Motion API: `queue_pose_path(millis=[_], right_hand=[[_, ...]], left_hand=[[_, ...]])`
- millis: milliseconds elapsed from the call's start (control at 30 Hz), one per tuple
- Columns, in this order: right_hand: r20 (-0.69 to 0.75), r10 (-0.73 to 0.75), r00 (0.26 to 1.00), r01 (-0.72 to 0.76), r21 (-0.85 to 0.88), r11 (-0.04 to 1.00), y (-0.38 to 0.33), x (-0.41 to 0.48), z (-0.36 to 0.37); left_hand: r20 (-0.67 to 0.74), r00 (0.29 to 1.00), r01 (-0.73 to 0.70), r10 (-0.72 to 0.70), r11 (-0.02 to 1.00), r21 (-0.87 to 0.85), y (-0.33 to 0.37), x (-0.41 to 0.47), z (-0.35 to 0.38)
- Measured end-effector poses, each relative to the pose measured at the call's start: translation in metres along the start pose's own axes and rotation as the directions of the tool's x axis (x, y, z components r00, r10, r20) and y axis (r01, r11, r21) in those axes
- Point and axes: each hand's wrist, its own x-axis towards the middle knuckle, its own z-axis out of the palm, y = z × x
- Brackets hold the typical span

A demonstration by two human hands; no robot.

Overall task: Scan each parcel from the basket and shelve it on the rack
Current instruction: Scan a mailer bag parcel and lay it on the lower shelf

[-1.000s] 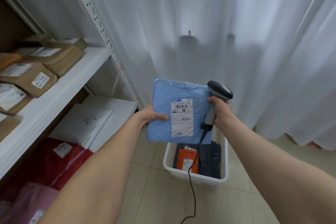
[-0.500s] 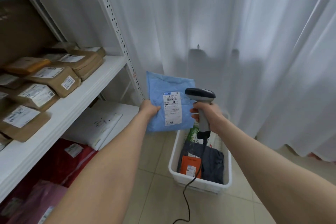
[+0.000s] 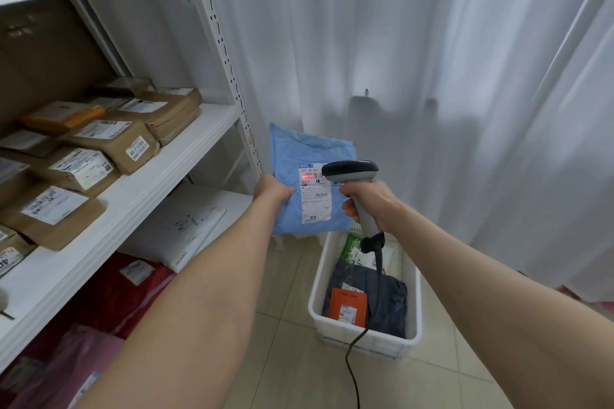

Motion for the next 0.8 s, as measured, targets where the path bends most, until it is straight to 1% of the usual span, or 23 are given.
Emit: queue_pose_path(millis=[333,800], right_hand=[[0.014,0.013,1.0,-0.013,0.001,1.0,-0.003,-0.001,0.004],[0.029,0.043,0.999,-0.044,0.012,0.999,-0.002,-0.004,0.021]], left_hand=[[-0.001,1.0,0.008,-0.008,1.0,0.002,-0.006,0.009,-0.003],[0.019,0.999,0.042,-0.041,0.997,-0.066,-0.017,0.014,-0.005]])
